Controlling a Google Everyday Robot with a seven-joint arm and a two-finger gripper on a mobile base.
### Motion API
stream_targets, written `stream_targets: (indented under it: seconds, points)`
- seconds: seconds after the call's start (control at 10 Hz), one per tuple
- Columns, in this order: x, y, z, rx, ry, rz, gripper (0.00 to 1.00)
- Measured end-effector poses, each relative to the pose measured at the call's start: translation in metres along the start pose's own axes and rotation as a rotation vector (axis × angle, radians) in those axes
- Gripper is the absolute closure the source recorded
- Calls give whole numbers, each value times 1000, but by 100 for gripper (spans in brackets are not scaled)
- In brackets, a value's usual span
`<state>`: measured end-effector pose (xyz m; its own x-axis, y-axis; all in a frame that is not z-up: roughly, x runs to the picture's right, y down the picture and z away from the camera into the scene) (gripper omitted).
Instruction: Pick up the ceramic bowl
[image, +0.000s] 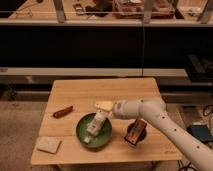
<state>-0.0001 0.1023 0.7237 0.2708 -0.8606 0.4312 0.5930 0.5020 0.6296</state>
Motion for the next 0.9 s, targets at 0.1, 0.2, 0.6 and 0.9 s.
stream_targets:
  seconds: [0.1,0.2,0.6,0.9]
  points:
    - [0,0,0,0,0,0,20]
    - [0,0,0,0,0,0,20]
    - [0,0,0,-5,-2,-2,20]
    - [1,7,-9,-86,-34,-24,20]
